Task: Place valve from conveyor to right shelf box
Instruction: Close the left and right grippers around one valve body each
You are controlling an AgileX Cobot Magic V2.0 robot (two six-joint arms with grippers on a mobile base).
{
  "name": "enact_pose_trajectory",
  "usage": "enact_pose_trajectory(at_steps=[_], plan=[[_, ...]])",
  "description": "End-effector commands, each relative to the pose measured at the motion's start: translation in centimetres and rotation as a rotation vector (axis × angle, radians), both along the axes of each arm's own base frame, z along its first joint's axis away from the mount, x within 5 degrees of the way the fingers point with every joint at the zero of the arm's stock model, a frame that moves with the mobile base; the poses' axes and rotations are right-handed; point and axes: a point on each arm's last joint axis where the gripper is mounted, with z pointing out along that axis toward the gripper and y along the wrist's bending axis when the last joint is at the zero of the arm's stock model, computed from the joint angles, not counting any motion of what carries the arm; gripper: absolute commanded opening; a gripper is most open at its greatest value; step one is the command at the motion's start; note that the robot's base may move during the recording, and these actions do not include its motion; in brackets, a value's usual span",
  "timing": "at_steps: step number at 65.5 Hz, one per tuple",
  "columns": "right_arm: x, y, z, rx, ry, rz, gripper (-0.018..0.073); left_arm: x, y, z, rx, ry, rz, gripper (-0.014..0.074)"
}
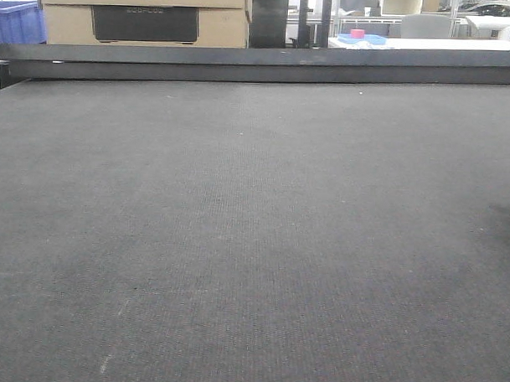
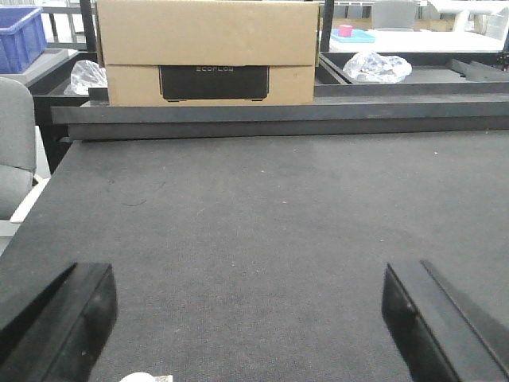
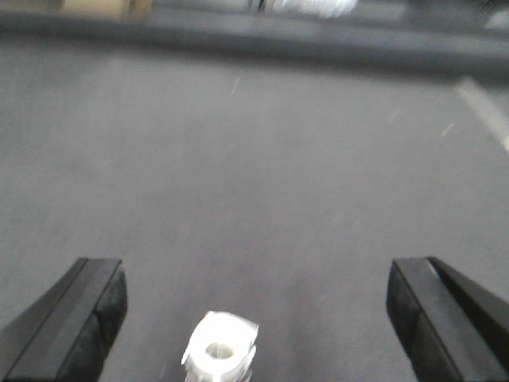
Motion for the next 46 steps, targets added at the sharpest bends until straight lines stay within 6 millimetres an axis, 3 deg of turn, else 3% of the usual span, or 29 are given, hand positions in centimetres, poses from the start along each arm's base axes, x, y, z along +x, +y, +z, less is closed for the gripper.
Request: enact_pose_trajectory(at_steps=[1, 20, 30, 46], plan=[[1.9, 0.7, 0.5, -0.042, 0.145, 0.049, 0.0568, 0.0, -0.1, 0.4, -0.014, -0.026, -0.007, 0.058], [8.6, 1.9, -1.7, -0.085, 0.559, 0.082, 0.0568, 0.0, -0.1, 0.4, -0.014, -0.026, -0.007, 0.058], [12.0, 2.3, -5.1, -0.097, 0.717, 0.079, 0.0568, 0.0, -0.1, 0.4, -0.014, -0.02, -0.007, 0.058], [15.3, 2.6, -10.1, -0.123, 0.884, 0.076, 0.0568, 0.0, -0.1, 0.2, -0.013, 0.003, -0.008, 0.058]])
